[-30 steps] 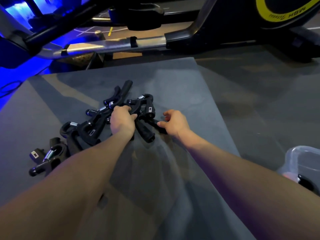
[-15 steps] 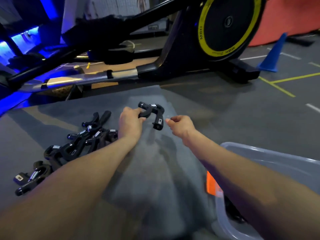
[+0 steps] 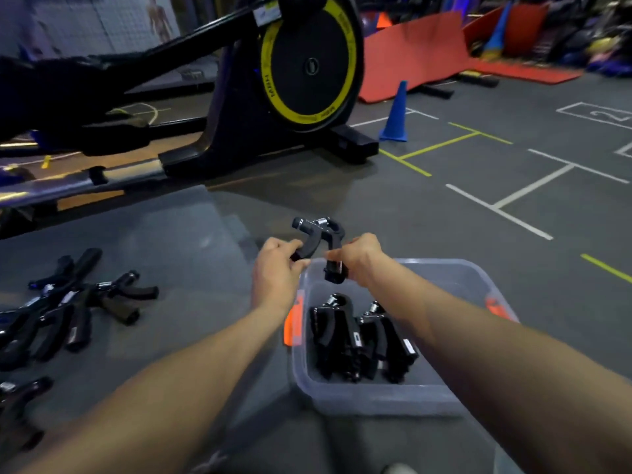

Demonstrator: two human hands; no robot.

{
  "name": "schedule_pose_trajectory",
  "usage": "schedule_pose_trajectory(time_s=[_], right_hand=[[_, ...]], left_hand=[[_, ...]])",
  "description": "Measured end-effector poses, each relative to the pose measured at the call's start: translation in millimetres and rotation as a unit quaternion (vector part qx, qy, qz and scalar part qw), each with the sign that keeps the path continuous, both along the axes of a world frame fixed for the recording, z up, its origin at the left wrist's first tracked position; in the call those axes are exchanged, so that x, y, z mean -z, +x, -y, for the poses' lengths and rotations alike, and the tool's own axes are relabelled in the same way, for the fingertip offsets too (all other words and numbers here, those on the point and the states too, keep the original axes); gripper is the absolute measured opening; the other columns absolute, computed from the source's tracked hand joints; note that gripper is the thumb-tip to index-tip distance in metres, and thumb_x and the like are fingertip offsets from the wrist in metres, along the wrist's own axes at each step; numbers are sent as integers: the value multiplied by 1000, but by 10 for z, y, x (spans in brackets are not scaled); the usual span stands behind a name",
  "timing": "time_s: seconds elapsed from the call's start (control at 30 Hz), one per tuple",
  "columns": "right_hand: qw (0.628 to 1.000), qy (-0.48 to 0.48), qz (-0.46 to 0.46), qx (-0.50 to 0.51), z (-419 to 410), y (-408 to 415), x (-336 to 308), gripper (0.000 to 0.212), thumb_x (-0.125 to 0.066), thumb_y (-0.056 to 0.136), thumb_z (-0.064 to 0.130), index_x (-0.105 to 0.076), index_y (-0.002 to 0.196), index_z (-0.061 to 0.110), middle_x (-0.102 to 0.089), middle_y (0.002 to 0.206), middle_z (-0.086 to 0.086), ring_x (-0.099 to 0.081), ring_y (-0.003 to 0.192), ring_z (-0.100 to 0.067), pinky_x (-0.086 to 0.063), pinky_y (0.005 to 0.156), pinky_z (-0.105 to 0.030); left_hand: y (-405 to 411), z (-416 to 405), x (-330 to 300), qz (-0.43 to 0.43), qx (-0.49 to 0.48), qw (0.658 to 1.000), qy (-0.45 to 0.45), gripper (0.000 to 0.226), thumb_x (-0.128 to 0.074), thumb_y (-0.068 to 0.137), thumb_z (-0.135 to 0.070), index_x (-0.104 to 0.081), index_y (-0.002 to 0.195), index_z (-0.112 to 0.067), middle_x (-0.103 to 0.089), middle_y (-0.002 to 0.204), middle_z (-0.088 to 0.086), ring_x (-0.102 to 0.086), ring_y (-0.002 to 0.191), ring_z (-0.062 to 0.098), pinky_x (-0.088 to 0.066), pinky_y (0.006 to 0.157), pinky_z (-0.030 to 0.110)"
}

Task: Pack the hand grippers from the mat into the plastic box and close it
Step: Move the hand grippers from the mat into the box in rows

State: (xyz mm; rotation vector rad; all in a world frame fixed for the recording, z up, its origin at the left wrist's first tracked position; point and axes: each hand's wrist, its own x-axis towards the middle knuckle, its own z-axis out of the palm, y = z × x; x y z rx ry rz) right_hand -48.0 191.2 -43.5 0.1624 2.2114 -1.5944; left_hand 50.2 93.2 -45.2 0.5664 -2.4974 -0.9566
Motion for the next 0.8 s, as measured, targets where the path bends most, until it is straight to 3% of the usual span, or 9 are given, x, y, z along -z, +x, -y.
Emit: schedule_pose_trajectory(time_s=[0.1,0.2,0.37,0.5,0.67,0.8], right_hand=[[998,59,-4,8,-303,-36,95,32,-80,68,8,-51,83,4,-61,89,-15,-62,79,-27,-53,72,-33],[995,100,-5,20,-571,-67,250,35,-79,70,8,-59,98,2,-64,92,-15,-59,78,-26,-53,68,-34],[986,164,19,-3,-894,-35,533,19,-75,74,7,-59,84,9,-59,78,-11,-50,51,-20,-37,44,-25],[982,188,29,16,-1037,-9,862,16,-72,73,1,-63,86,2,-61,81,-11,-62,74,-26,-55,71,-35],[975,217,49,-4,-1120,5,1117,25,-73,74,6,-68,98,3,-64,84,-11,-59,72,-23,-44,54,-22],[963,263,47,-15,-1191,2,1200,24,-70,77,7,-68,101,10,-67,93,-10,-64,85,-26,-48,71,-26]], left_hand=[[-21,-253,111,17,33,999,29,37,-71,79,-15,-65,116,-13,-52,97,0,-54,85,15,-35,77,16],[-70,-421,298,63,46,996,44,41,-68,82,-23,-61,121,-15,-56,116,4,-58,107,20,-44,94,27],[-61,-442,655,174,42,984,2,54,-61,88,-26,-42,138,-20,-40,139,1,-41,129,22,-38,104,37],[-76,-374,809,210,46,975,-48,66,-63,86,-25,-31,144,-18,-32,147,0,-31,135,23,-30,109,32],[-127,-342,933,244,35,967,-63,77,-63,87,-25,-18,148,-11,-15,157,4,-16,144,24,-21,115,33],[-130,-342,990,233,27,971,-54,80,-63,87,-24,-14,149,-10,-9,159,3,-10,146,22,-17,118,32]])
